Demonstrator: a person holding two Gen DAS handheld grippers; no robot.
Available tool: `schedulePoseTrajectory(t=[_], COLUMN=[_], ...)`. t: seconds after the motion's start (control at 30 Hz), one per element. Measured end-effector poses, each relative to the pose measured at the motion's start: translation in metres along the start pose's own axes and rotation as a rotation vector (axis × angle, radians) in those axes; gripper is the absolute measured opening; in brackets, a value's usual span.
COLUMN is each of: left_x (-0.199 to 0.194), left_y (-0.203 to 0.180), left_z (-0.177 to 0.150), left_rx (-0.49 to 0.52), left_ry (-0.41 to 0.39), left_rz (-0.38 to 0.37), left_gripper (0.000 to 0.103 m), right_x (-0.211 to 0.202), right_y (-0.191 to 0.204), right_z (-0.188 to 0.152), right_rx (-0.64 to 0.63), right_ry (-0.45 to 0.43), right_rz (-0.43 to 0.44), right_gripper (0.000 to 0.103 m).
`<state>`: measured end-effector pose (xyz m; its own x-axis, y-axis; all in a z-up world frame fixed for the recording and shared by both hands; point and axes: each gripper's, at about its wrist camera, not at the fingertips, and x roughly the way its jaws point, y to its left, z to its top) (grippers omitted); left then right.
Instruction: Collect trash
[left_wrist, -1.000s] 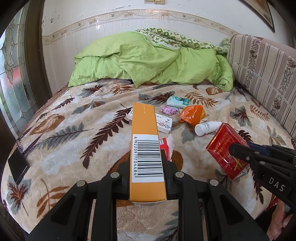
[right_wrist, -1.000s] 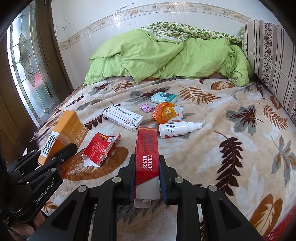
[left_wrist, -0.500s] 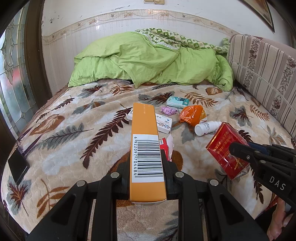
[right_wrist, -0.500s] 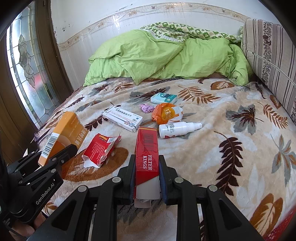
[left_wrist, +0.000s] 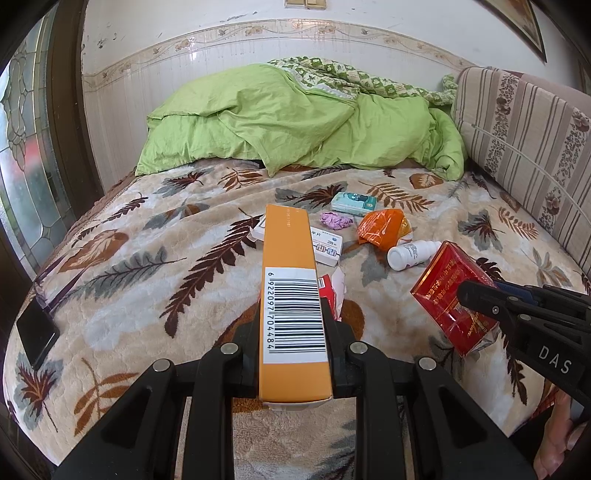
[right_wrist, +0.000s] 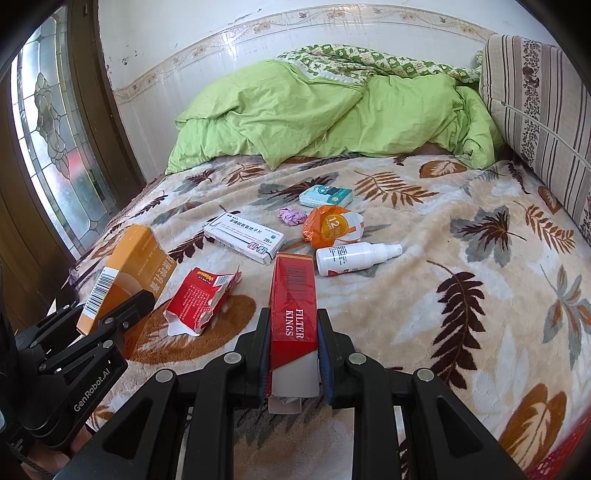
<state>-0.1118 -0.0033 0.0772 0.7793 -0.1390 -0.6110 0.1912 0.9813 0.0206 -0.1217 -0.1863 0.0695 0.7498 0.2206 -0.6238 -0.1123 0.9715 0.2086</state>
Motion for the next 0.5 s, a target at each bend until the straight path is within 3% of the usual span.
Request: schedulePoseTrajectory(t=[0.5], left_x=[-0.0013], left_y=[-0.0023], left_z=[-0.0004], left_rx=[0.002], left_ry=[-0.002], left_rz=[0.001], left_gripper=[0.023], right_x=[-0.0015], right_y=[-0.0035], right_z=[0.0011], right_rx=[0.020], right_ry=[-0.006], right_rz=[-0.006], right_gripper=[0.023])
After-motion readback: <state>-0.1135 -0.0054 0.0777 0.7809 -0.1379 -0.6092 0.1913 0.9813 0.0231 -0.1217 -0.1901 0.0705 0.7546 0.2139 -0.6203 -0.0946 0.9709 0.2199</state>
